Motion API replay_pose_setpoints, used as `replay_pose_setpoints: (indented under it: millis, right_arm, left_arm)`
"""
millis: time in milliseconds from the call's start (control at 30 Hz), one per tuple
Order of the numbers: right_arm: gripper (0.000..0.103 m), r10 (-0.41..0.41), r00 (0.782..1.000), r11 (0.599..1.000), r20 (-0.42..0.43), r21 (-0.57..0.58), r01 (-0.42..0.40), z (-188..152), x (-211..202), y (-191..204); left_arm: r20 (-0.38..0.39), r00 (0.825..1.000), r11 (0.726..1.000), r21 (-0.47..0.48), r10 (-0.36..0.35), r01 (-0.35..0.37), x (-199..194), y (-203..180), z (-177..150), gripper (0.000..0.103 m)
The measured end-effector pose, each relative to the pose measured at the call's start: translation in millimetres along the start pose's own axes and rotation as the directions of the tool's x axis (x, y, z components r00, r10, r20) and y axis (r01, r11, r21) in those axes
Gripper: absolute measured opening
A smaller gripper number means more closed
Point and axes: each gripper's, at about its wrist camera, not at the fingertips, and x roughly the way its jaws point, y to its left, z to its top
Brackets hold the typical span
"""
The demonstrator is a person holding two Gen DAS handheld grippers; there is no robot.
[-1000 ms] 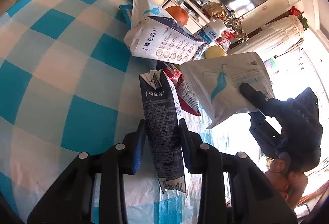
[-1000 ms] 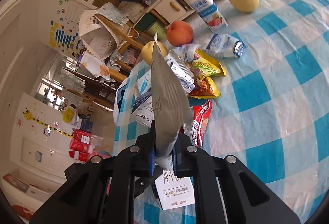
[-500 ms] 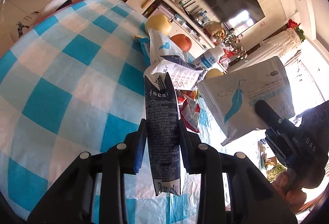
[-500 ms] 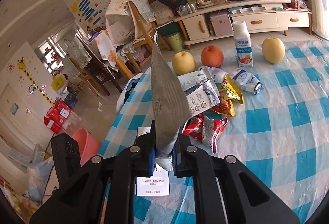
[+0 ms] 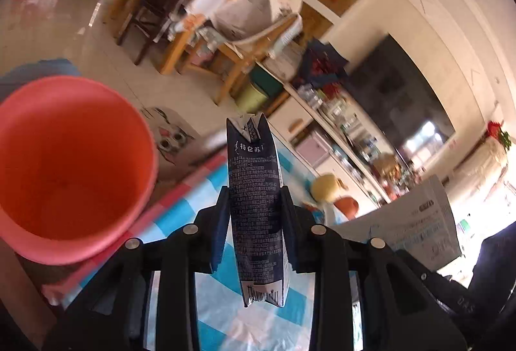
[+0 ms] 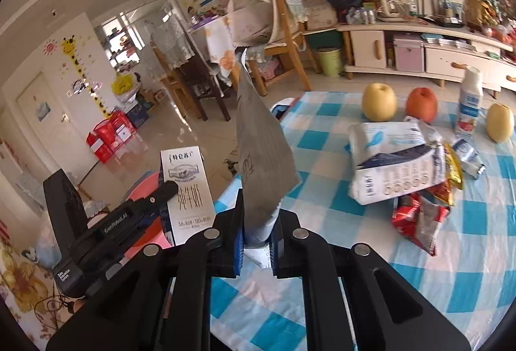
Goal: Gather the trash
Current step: 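Carry the carton and packet over the pink bucket and open both tools, then bring both tools back over the table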
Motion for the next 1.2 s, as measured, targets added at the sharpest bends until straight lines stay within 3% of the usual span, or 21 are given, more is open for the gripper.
replay_pose_setpoints:
  millis: [100,200,367,433,567,600,633,700,833,1000,1067,1200]
  right_arm:
    - [0.013,0.069,0.997,0.997,-0.032,-0.037,-0.07,8.4,33.6,38.4]
    - [0.013,0.133,0.989,0.988,-0.067,-0.065,-0.138,17.4,71.1,74.0]
    - [0.013,0.211,0.967,0.972,-0.14,-0.071,-0.222,27.1,136.2,123.2]
    - [0.013,0.23,0.956,0.966,-0.183,-0.074,-0.247,27.0,161.8,137.1]
    - [0.018,0.18,0.957,0.976,-0.228,-0.08,-0.202,21.2,194.1,143.5]
    - [0.022,0.183,0.957,0.977,-0.227,-0.069,-0.203,16.4,193.8,142.5]
    - [0.036,0.177,0.958,0.98,-0.224,-0.054,-0.193,15.0,193.0,137.3]
    - [0.05,0.172,0.963,0.983,-0.208,-0.03,-0.182,11.9,184.4,123.3]
    - [0.059,0.129,0.976,0.991,-0.175,-0.015,-0.133,10.9,157.3,96.2]
    - [0.082,0.004,0.993,0.996,-0.121,-0.091,-0.015,9.4,113.0,67.2]
    - [0.086,-0.034,0.994,0.994,-0.1,-0.11,0.023,8.5,93.2,56.5]
    - [0.089,-0.102,0.993,0.985,-0.052,-0.142,0.093,7.1,57.1,37.6]
  left_arm:
    - [0.123,0.984,0.99,-0.065,0.129,-0.121,-18.1,23.8,15.9,0.032]
    - [0.187,0.95,0.965,-0.118,0.252,-0.233,-26.7,40.9,25.6,0.032]
    - [0.167,0.916,0.926,-0.17,0.364,-0.337,-22.1,61.4,35.1,0.032]
    - [0.164,0.895,0.901,-0.206,0.416,-0.381,-20.7,72.3,39.2,0.032]
    - [0.096,0.874,0.862,-0.249,0.476,-0.442,-6.3,90.4,47.6,0.033]
    - [0.078,0.87,0.854,-0.251,0.487,-0.456,-2.0,92.4,47.9,0.033]
    - [0.072,0.868,0.851,-0.251,0.492,-0.461,-0.1,93.3,47.1,0.033]
    - [0.088,0.853,0.845,-0.224,0.514,-0.486,0.9,89.9,45.6,0.038]
    - [0.143,0.828,0.838,-0.168,0.542,-0.519,-2.2,83.3,38.7,0.06]
    - [0.235,0.835,0.867,-0.117,0.498,-0.484,-1.7,68.2,32.8,0.075]
    - [0.262,0.843,0.881,-0.077,0.469,-0.467,0.0,57.7,31.7,0.077]
    - [0.297,0.882,0.921,0.018,0.366,-0.388,4.2,31.9,23.1,0.083]
